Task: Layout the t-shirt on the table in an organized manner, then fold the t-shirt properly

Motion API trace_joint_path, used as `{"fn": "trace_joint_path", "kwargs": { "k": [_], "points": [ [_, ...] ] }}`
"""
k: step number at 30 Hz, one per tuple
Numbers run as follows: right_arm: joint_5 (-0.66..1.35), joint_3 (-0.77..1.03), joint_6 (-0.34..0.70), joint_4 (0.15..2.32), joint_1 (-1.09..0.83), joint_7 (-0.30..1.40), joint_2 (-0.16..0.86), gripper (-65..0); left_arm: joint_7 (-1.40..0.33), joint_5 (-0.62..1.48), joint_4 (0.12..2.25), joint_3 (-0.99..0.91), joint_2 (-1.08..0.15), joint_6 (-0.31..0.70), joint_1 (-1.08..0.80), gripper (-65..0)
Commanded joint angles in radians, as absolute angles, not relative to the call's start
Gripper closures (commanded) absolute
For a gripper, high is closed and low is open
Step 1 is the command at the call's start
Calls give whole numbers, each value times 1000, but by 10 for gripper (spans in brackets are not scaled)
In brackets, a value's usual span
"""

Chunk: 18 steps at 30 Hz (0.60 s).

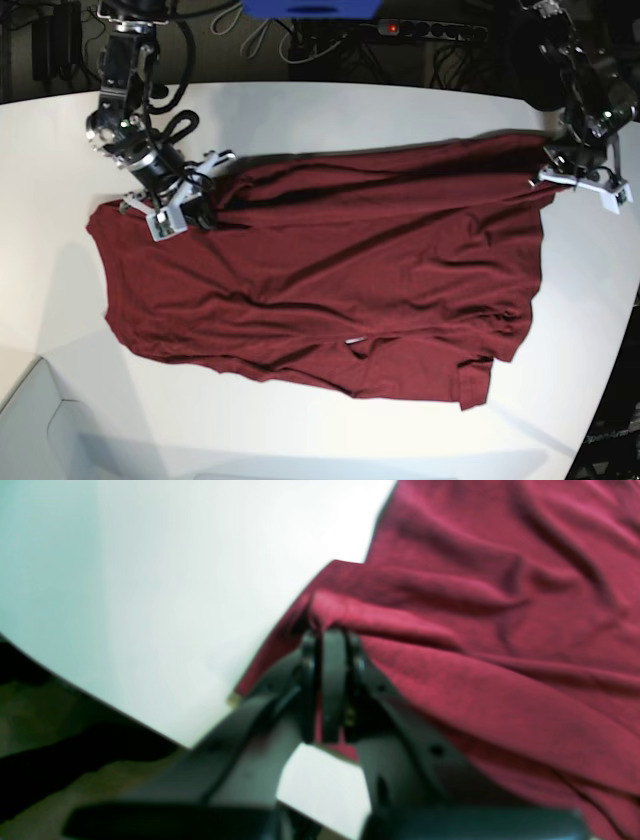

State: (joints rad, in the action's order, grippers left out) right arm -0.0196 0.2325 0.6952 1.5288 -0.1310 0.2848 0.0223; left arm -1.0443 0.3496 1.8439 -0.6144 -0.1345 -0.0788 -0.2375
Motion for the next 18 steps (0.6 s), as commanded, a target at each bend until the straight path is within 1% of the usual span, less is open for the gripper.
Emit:
{"fn": "trace_joint_path", "kwargs": {
  "k": [1,6,8,13,18],
  "points": [
    [-1,234,698,1549,-117,257,30,0,-1056,355,1890,-618,-145,-79,-228,0],
    [-1,232,698,1547,-117,257,30,0,-1161,355,1997,-619,-143,-81,-242,0],
    [-1,231,698,1547,-117,257,30,0,-1196,355,2017,-621,-124,-81,-243,0],
    [-1,232,698,1547,-117,257,30,0,-1268,357,2020,-731,-77,-79,-243,0],
    [-1,229,698,1547,-117,257,30,0,-1313,357,2023,-812,-77,-79,-243,0]
  ]
}}
